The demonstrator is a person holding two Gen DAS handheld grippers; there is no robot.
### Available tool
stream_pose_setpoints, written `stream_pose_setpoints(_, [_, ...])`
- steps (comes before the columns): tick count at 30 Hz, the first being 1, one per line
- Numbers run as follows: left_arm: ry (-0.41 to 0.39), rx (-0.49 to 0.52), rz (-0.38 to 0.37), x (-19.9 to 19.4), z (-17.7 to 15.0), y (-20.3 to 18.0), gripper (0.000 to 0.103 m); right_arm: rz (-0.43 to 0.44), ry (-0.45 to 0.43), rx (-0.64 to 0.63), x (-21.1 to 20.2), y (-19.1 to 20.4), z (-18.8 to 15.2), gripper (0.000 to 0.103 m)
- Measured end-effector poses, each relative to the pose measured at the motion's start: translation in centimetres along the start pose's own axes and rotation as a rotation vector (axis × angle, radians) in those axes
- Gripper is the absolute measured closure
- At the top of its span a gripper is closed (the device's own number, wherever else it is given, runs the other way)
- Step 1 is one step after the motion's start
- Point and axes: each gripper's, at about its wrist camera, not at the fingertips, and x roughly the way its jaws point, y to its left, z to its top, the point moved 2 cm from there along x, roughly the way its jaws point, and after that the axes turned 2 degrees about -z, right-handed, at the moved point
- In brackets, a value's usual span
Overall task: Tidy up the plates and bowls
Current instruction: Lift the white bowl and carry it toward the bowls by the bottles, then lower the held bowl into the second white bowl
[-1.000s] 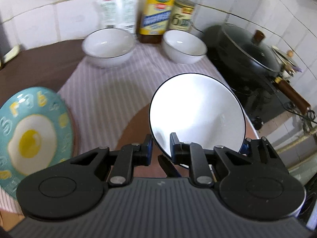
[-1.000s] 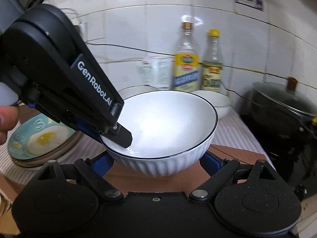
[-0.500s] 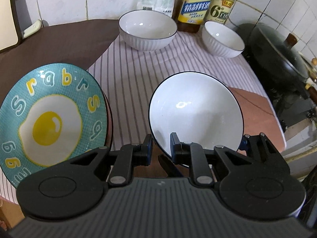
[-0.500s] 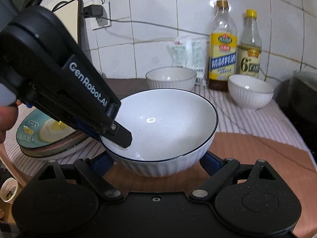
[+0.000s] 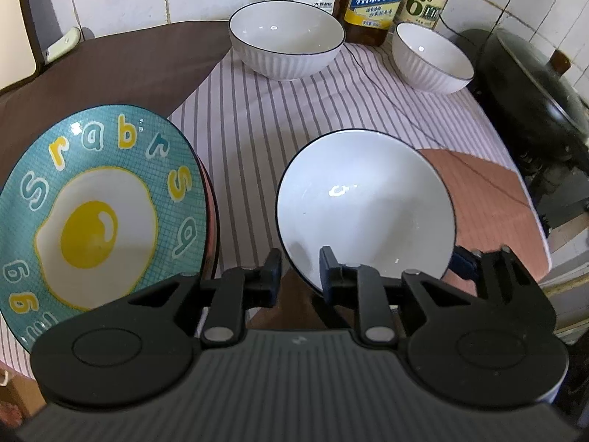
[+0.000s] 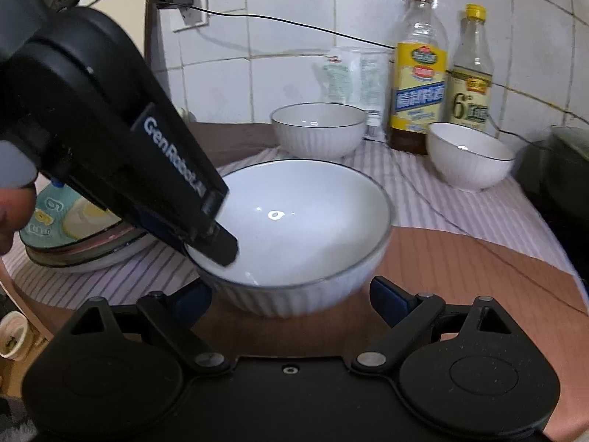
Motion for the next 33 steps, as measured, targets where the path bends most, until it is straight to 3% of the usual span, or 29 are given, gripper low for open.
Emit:
stream_pose_setpoints(8, [-0.002, -0.013, -0.044, -2.9, 1.3, 1.1, 0.068, -0.039, 0.0, 0.061, -4.9, -0.6, 1.6, 0.008])
stream_pose_setpoints(17, [-0.08, 0.04, -0.052, -7.3, 4.2, 2.5, 0.057, 0.045, -0.032, 0.252, -6.8, -2.9, 6.2, 0.008])
stream_pose_setpoints(25, [-0.181, 0.025, -0.054, -8.8, 8.9, 4.6, 0.053, 0.112, -0.026, 0.407, -4.1, -4.4, 9.2, 0.01])
stream_pose_setpoints(33, [-0.22, 0.003, -0.057, -6.3, 12.8, 5.9, 0.049, 0.15, 0.065, 0.591, 1.8, -6.8, 11.6, 0.014])
